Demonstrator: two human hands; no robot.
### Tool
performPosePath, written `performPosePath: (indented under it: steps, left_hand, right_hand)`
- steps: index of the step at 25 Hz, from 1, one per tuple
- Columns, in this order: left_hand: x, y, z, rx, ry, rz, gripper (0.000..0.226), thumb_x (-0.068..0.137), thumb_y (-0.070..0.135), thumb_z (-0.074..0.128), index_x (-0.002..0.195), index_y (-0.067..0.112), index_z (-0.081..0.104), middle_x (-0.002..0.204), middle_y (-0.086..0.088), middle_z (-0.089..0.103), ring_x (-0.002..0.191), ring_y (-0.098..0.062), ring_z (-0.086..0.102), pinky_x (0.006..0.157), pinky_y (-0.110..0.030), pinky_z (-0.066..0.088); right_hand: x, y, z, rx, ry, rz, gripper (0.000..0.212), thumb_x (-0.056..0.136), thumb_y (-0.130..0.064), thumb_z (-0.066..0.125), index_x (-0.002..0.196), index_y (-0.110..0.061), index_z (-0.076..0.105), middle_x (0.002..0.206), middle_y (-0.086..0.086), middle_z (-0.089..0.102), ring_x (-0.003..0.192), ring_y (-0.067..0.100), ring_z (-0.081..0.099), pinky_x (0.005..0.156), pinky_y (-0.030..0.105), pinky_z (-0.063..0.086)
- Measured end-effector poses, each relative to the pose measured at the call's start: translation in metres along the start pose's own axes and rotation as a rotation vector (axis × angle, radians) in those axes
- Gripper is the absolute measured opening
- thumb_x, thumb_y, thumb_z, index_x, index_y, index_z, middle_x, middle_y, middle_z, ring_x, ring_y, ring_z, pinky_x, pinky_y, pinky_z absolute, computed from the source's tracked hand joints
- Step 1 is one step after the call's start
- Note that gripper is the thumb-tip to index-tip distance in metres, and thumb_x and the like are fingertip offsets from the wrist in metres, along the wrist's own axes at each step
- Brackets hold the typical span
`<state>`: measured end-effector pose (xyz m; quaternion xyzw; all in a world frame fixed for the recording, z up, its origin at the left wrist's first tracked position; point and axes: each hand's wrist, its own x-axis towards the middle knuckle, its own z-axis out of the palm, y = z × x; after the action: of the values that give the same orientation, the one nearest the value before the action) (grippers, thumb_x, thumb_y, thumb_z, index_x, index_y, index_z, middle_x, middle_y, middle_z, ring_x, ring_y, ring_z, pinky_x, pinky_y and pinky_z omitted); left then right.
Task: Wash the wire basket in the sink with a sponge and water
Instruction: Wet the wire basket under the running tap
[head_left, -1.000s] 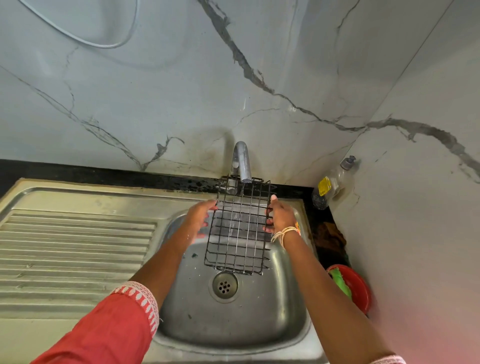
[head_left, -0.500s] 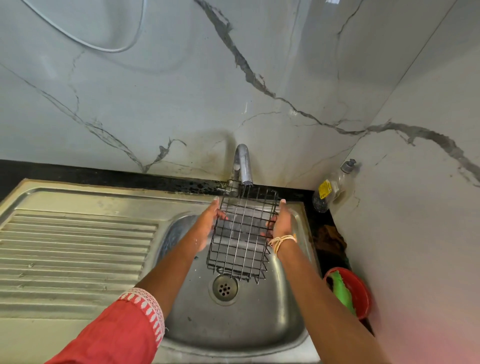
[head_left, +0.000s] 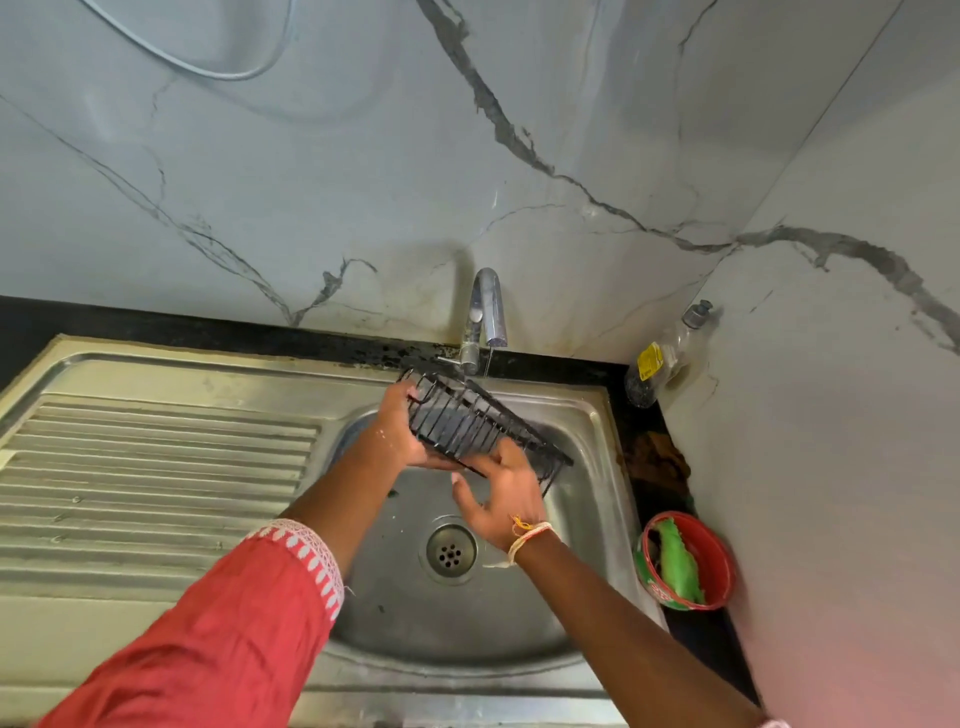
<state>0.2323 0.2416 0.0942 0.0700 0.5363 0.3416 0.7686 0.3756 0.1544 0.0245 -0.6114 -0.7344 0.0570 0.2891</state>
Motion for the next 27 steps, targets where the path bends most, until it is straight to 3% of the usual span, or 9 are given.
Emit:
performPosePath:
  steps: [4,6,9,13,14,16,19,21,27]
  left_hand:
    - [0.003,-0.012,-0.031,0.044,0.033,0.032,0.034,0.076,0.023,0.046,0.104,0.003,0.049,0.112,-0.024,0.057,0.105,-0.042,0.054,0.097,-0.061,0.042]
    - [0.007,-0.016,-0.045,0.051,0.061,0.039,0.04,0.075,0.023,0.045,0.107,0.0,0.051,0.111,-0.027,0.059,0.105,-0.045,0.055,0.095,-0.063,0.043]
    - [0.009,-0.013,-0.056,0.065,0.023,0.082,0.049,0.08,0.032,0.043,0.11,-0.004,0.059,0.099,-0.029,0.068,0.101,-0.045,0.061,0.088,-0.06,0.048]
    - [0.012,0.001,-0.061,0.112,-0.055,0.16,0.059,0.069,0.03,0.05,0.117,-0.001,0.063,0.115,-0.027,0.065,0.105,-0.044,0.063,0.098,-0.062,0.043]
    - [0.015,0.003,-0.062,0.134,-0.063,0.165,0.067,0.064,0.031,0.051,0.121,-0.001,0.061,0.121,-0.026,0.063,0.108,-0.044,0.062,0.098,-0.063,0.042]
    - [0.021,0.005,-0.064,0.166,-0.079,0.164,0.074,0.06,0.028,0.051,0.128,-0.001,0.057,0.126,-0.025,0.059,0.111,-0.042,0.06,0.098,-0.06,0.044]
    - [0.023,0.005,-0.053,0.168,-0.115,0.172,0.06,0.072,0.025,0.046,0.126,0.001,0.058,0.12,-0.025,0.064,0.105,-0.04,0.065,0.092,-0.052,0.05]
    - [0.025,0.007,-0.05,0.203,-0.087,0.183,0.053,0.078,0.029,0.047,0.122,0.003,0.06,0.116,-0.024,0.066,0.102,-0.042,0.066,0.095,-0.052,0.047]
    - [0.038,0.0,-0.063,0.017,-0.056,0.103,0.066,0.071,0.045,0.059,0.126,0.009,0.061,0.121,-0.02,0.065,0.115,-0.037,0.059,0.099,-0.05,0.044]
  right_hand:
    - [0.001,0.026,-0.026,0.125,0.01,-0.022,0.023,0.087,-0.028,0.051,0.101,-0.023,0.069,0.075,-0.005,0.064,0.054,0.009,0.056,0.053,0.021,0.047]
    - [0.013,0.039,-0.034,0.197,0.17,0.274,0.015,0.089,-0.022,0.054,0.084,-0.018,0.068,0.061,-0.003,0.061,0.05,0.011,0.054,0.048,0.021,0.041]
    - [0.041,0.061,-0.044,0.288,0.249,0.851,0.012,0.085,-0.021,0.06,0.086,-0.014,0.069,0.076,0.006,0.067,0.067,0.022,0.061,0.06,0.026,0.044]
    - [0.059,0.079,-0.061,0.856,-0.351,1.159,0.04,0.074,-0.026,0.07,0.111,-0.013,0.061,0.106,0.012,0.061,0.099,0.028,0.06,0.076,0.034,0.05]
    - [0.057,0.08,-0.065,1.027,-0.467,1.197,0.043,0.073,-0.03,0.069,0.112,-0.015,0.06,0.115,0.015,0.06,0.109,0.036,0.059,0.085,0.046,0.051]
    - [0.057,0.086,-0.065,1.236,-0.436,1.189,0.039,0.077,-0.022,0.059,0.116,-0.016,0.057,0.117,0.021,0.059,0.114,0.042,0.057,0.09,0.059,0.047]
    - [0.056,0.092,-0.061,1.349,-0.247,1.154,0.045,0.074,-0.01,0.045,0.118,-0.015,0.054,0.12,0.026,0.056,0.11,0.038,0.058,0.078,0.052,0.053]
    - [0.053,0.092,-0.061,1.326,-0.27,1.195,0.047,0.067,-0.014,0.048,0.114,-0.016,0.056,0.123,0.027,0.055,0.113,0.039,0.056,0.074,0.051,0.053]
    - [0.034,0.083,-0.048,1.28,-0.27,1.308,0.034,0.073,-0.019,0.048,0.106,-0.017,0.056,0.113,0.022,0.062,0.097,0.043,0.06,0.089,0.053,0.046]
